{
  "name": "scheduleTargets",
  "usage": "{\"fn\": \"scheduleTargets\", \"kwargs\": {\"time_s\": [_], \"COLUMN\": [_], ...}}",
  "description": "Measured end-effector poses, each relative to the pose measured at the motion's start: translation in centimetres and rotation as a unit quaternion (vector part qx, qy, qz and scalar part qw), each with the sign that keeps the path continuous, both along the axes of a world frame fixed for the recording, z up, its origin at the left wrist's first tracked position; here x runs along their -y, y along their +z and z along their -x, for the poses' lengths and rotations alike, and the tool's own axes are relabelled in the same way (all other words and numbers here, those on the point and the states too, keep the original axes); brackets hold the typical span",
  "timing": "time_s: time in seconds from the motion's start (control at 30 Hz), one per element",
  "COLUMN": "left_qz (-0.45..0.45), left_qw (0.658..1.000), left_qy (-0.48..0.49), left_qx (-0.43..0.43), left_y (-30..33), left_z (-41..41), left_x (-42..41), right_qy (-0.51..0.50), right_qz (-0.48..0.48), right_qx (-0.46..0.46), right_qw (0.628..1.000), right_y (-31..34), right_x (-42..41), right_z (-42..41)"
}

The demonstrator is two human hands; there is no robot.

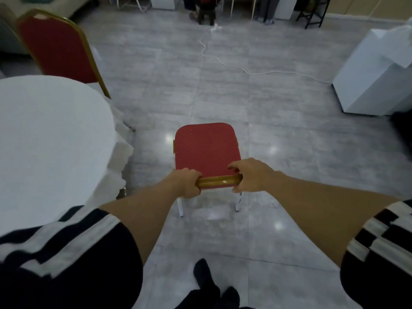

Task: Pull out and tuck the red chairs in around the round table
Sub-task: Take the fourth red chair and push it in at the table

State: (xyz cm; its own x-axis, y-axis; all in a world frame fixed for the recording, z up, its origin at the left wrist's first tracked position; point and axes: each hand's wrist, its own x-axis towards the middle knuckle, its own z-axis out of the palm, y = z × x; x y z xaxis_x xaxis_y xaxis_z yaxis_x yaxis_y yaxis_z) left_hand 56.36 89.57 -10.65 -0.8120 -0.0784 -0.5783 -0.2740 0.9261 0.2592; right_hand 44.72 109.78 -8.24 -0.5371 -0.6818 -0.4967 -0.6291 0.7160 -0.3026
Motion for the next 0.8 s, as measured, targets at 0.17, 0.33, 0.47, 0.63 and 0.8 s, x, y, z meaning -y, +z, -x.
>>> {"fn": "scheduleTargets", "kwargs": {"time_s": [0.17, 0.33, 0.47, 0.63, 0.8], "left_qz": [-0.056, -0.042, -0.031, -0.015, 0.003], "left_qw": [0.998, 0.999, 0.999, 0.999, 0.997], "left_qy": [0.022, 0.017, 0.021, 0.037, 0.070], "left_qx": [0.000, -0.019, -0.022, -0.027, -0.030], "left_y": [-0.8, -1.1, -1.1, -0.5, 0.0], "left_z": [-0.2, -0.3, -0.4, -0.6, -0.4], "left_x": [0.4, 0.2, 0.1, -0.4, -2.5], "right_qy": [0.021, 0.045, 0.066, 0.097, 0.140], "right_qz": [0.004, 0.001, -0.003, 0.021, 0.026], "right_qx": [0.025, 0.025, 0.010, 0.005, 0.013], "right_qw": [0.999, 0.999, 0.998, 0.995, 0.990], "right_y": [-1.4, -2.0, -2.3, -2.9, -3.1], "right_x": [0.7, 0.9, 0.9, 0.7, -0.4], "right_z": [-0.1, 0.3, 0.6, 1.0, 2.6]}}
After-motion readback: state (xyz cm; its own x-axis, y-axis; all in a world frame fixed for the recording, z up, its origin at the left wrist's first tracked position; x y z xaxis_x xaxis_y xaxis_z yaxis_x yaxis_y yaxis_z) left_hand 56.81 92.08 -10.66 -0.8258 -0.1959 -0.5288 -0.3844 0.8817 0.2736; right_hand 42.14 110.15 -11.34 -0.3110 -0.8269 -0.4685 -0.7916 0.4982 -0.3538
